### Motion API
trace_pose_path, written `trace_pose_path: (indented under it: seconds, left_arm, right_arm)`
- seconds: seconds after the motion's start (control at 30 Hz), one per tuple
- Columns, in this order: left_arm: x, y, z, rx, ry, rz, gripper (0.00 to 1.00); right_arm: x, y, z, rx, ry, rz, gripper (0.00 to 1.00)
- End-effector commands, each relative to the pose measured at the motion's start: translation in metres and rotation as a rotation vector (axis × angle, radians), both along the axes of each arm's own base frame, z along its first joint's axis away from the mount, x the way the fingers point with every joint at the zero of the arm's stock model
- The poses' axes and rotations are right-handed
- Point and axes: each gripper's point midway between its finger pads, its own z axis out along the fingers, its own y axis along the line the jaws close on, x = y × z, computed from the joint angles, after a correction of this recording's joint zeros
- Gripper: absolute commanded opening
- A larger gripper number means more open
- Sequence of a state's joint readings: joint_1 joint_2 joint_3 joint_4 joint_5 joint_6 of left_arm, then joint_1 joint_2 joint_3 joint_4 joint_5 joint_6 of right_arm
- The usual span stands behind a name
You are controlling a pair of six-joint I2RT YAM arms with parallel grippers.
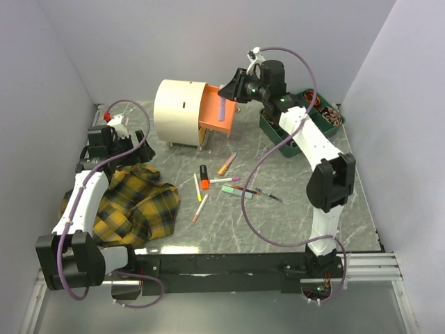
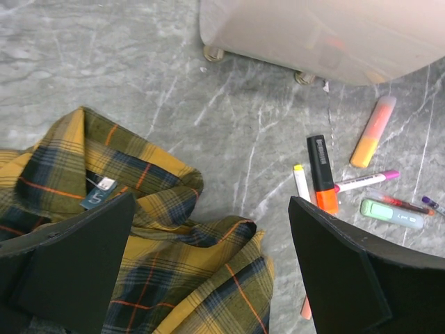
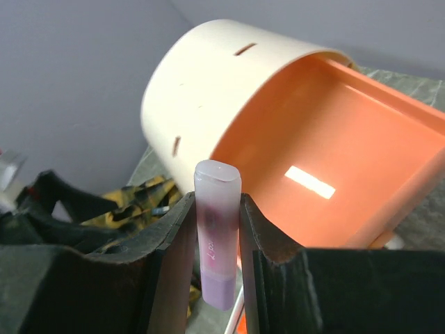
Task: Sort the stationery into containers
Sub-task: Place the pen in the drawer, then pick up the pen from the center of the board.
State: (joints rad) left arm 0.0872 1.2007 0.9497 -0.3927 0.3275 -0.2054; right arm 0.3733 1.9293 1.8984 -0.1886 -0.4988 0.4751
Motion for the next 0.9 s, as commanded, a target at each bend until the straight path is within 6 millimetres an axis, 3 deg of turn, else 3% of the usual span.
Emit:
trace_pose_path:
  seconds: [0.0,0.03,0.27,0.4,0.5,0.6,0.63,0.7,0.73,0.77,0.8,0.83,0.87]
  left_arm:
    - [0.003,0.007,0.021,-0.012,-0.067,0.023,1.0]
    - [0.003,0.008,0.021,-0.019,-0.065,0.029,0.99]
    - [0.0,0.013,0.016,-0.027,-0.045,0.032,0.99]
    - [0.002,0.011,0.018,-0.016,-0.05,0.001,0.99]
    - [0.002,0.009,0.019,-0.017,-0.052,-0.012,0.99]
    - [0.0,0.007,0.019,-0.021,-0.061,-0.015,1.0]
    - [-0.001,0.007,0.018,-0.026,-0.059,-0.016,1.0]
    - [-0.003,0.006,0.018,-0.029,-0.061,-0.016,1.0]
    - [-0.003,0.006,0.02,-0.03,-0.068,-0.02,0.99]
    - [-0.004,0.005,0.023,-0.028,-0.078,-0.025,0.99]
    - [-0.004,0.004,0.025,-0.025,-0.083,-0.032,0.99]
    - [-0.004,0.004,0.026,-0.024,-0.086,-0.038,1.0]
    - [-0.004,0.004,0.029,-0.02,-0.095,-0.04,0.99]
  right_arm:
    - [0.025,0.005,0.029,0.058,-0.08,-0.051,0.1]
    - [0.031,0.007,0.021,0.053,-0.069,-0.055,0.11]
    - [0.048,0.007,0.021,0.053,-0.097,-0.094,0.44]
    - [0.043,0.007,0.025,0.051,-0.113,-0.083,0.51]
    - [0.031,0.002,0.04,0.05,-0.139,-0.075,0.59]
    - [0.02,0.0,0.043,0.029,-0.152,-0.049,0.61]
    - [0.013,-0.003,0.052,0.026,-0.174,-0.043,0.61]
    - [0.004,-0.012,0.042,-0.035,-0.185,-0.023,0.61]
    - [-0.011,-0.016,0.056,-0.051,-0.23,0.004,0.61]
    - [-0.025,-0.019,0.033,-0.13,-0.241,0.081,0.62]
    - [-0.041,-0.027,0.041,-0.165,-0.287,0.116,0.62]
    - [-0.052,-0.032,0.032,-0.213,-0.303,0.151,0.63]
    - [-0.066,-0.041,-0.008,-0.336,-0.313,0.23,0.63]
